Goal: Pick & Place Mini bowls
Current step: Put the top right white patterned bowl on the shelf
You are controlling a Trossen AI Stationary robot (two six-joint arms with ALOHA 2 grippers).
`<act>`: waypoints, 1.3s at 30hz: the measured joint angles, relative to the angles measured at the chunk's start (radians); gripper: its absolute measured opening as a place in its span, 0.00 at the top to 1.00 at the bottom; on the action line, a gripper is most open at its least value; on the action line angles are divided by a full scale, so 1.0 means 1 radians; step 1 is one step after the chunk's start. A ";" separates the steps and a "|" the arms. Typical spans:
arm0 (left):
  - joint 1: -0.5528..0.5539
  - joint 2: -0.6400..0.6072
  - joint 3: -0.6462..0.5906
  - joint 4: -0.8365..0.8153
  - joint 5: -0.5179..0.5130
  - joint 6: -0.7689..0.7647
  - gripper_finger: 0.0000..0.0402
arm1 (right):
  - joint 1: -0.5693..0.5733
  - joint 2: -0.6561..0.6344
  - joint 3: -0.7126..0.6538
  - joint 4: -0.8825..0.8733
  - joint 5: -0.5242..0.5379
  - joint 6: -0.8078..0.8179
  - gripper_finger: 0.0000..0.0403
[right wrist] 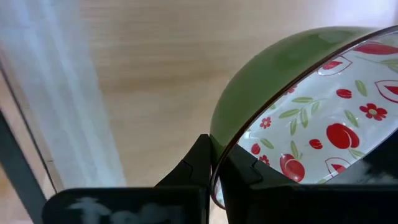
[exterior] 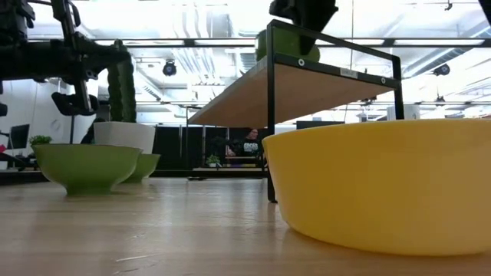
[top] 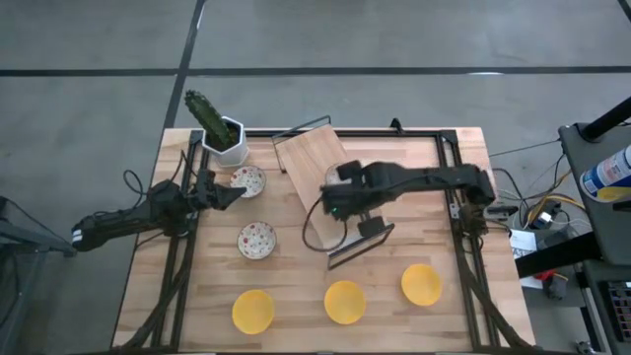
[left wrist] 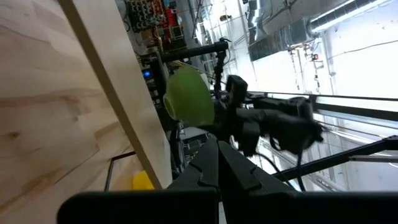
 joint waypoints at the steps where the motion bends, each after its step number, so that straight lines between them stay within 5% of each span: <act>1: 0.000 0.000 -0.004 -0.001 0.000 -0.003 1.00 | 0.010 0.012 0.011 -0.001 0.002 -0.016 0.97; 21: 0.000 0.001 -0.008 -0.017 0.001 -0.023 1.00 | 0.139 0.062 -0.009 0.003 -0.004 -0.049 0.97; 39: 0.000 0.001 -0.010 -0.016 0.002 -0.039 1.00 | 0.153 0.065 -0.028 0.008 -0.030 0.085 0.97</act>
